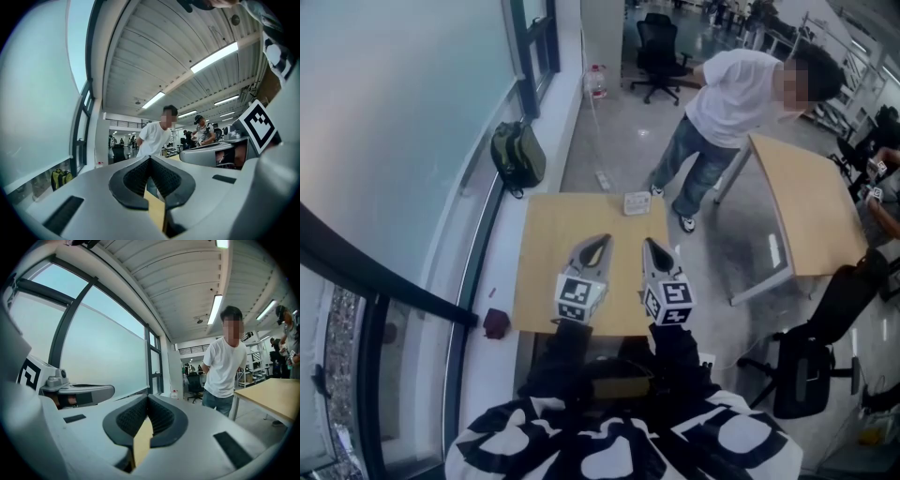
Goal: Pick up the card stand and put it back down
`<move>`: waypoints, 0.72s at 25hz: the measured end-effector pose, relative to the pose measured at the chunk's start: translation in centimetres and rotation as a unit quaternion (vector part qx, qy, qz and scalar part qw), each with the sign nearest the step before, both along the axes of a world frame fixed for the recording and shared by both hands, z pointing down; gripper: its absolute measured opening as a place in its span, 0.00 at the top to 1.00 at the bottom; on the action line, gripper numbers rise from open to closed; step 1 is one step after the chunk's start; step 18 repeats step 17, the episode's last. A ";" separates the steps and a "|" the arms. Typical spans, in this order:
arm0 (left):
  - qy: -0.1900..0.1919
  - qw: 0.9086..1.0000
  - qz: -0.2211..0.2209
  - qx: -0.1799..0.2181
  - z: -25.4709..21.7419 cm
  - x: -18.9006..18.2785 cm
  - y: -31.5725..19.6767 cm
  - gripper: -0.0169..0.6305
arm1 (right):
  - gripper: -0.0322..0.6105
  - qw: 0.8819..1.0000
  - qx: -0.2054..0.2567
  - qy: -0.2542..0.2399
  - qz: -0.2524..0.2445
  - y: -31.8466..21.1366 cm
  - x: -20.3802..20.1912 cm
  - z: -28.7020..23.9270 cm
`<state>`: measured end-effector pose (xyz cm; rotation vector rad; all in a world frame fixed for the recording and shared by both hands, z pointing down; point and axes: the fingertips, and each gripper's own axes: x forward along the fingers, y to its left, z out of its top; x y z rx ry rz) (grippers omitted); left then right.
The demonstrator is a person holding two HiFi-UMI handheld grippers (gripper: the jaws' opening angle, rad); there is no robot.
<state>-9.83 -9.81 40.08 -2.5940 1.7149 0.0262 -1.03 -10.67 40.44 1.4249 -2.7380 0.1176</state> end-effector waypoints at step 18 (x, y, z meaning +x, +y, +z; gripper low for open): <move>0.003 1.000 -0.015 -0.002 -0.2 -0.7 0.2 0.96 | 0.94 1.000 0.010 -0.002 -0.002 0.2 -0.7 -0.9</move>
